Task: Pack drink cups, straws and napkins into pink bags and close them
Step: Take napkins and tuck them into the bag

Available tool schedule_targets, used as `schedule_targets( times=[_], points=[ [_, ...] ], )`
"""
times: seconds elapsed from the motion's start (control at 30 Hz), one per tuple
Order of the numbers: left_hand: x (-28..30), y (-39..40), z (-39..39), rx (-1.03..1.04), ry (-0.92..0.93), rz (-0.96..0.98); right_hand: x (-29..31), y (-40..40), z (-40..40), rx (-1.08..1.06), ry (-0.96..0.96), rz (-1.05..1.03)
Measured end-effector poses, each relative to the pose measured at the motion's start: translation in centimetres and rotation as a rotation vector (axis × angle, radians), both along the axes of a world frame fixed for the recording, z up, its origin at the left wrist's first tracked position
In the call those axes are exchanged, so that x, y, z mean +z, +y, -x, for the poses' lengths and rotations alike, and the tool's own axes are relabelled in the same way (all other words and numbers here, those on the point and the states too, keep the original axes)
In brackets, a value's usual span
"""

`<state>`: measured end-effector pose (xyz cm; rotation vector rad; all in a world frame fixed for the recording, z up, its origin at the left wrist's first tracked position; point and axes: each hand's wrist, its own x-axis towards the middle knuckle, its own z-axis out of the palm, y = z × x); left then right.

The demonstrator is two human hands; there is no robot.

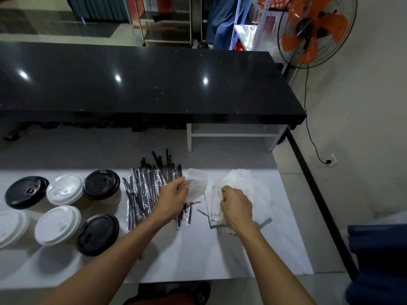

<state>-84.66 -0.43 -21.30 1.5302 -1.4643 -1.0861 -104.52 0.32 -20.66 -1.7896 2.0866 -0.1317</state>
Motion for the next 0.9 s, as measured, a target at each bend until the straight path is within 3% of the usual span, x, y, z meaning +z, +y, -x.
schedule_targets(
  times=[0.57,0.8,0.9],
  points=[
    [0.8,-0.5,0.3,0.100,0.069,-0.002,3.0,-1.1,1.7,-0.064,-0.379,0.134],
    [2.4,-0.6,0.1,0.133,0.192,0.038,4.0,-2.1,1.1,-0.224,-0.732,0.189],
    [3.5,-0.4,0.7,0.152,0.225,0.122,5.2,-2.8,0.0,-0.287,-0.974,0.162]
  ],
)
